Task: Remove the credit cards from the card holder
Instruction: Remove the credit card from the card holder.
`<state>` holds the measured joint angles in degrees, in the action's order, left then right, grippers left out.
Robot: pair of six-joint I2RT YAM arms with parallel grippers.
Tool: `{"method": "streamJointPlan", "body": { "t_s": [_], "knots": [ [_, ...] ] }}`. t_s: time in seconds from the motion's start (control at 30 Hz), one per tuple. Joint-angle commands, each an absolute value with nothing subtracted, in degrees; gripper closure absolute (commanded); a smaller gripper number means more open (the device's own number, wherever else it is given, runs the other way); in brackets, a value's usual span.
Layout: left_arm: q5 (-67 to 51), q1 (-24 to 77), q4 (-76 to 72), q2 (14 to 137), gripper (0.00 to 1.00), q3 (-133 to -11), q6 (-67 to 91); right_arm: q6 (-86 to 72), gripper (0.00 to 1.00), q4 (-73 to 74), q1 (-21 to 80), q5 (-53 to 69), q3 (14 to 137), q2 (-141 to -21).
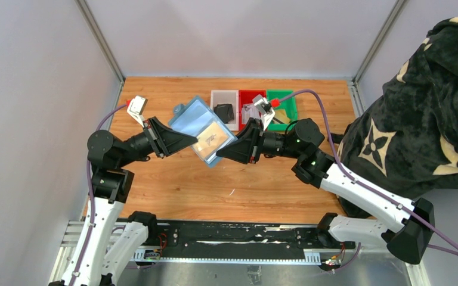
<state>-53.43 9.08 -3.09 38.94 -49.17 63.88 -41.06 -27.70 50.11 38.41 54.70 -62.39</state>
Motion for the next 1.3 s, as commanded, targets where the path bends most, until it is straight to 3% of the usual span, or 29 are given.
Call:
{"method": "streamJointPlan", "body": {
  "t_s": [0.0, 0.3, 1.27],
  "knots": [
    [-51.92, 8.35, -2.95, 39.19, 1.0, -50.93, 63.84, -40.0, 0.75, -31.79, 49.57, 40.32, 53.84, -60.41],
    [-51.94, 8.35, -2.59, 39.41, 1.0, -51.66, 64.68, -38.27, 0.83, -31.49, 49.57, 37.0, 52.48, -59.85],
    [-56.02, 8.36, -5.62, 38.05, 1.0, -51.14, 64.95, -50.08, 0.79, -29.38, 49.51, 22.15, 54.95, -66.1]
  ]
}}
